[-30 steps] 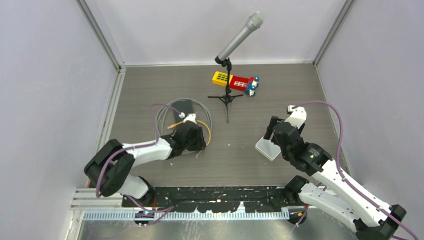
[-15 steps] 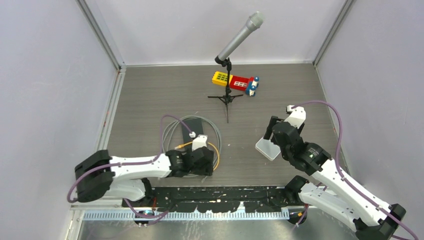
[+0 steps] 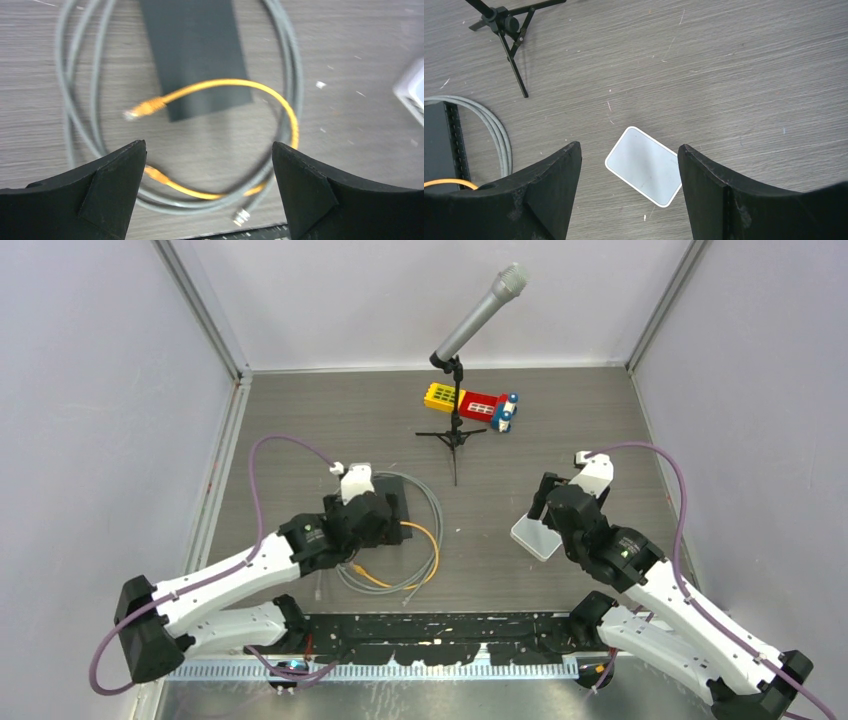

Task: Insert the plug into the switch port
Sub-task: Move the switch port to the center of the board, then pick up the connector from the center of the board, then place the connector at the center of the board.

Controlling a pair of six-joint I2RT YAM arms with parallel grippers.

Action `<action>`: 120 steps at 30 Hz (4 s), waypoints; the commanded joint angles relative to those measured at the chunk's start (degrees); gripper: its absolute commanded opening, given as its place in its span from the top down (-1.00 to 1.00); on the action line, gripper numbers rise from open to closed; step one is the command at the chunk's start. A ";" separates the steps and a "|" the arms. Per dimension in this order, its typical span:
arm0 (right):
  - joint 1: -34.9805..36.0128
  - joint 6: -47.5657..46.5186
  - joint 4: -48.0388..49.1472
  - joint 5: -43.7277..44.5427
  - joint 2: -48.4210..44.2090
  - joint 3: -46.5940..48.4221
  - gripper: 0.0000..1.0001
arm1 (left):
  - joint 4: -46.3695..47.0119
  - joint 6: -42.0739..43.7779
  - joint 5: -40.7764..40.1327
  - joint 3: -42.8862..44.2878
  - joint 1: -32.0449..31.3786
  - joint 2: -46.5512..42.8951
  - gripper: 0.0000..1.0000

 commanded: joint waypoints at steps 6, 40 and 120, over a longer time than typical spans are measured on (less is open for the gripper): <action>-0.04 -3.59 6.73 -14.35 -0.70 -1.40 -0.44 | -2.32 6.96 0.28 2.64 10.50 0.59 -0.99; 23.86 -19.65 33.46 -20.72 51.39 13.92 0.10 | -7.45 9.92 6.64 -2.45 14.09 -8.54 -0.99; -27.68 -2.16 0.41 -3.37 18.56 17.12 0.87 | 17.00 9.89 16.95 -15.68 21.75 1.37 -0.85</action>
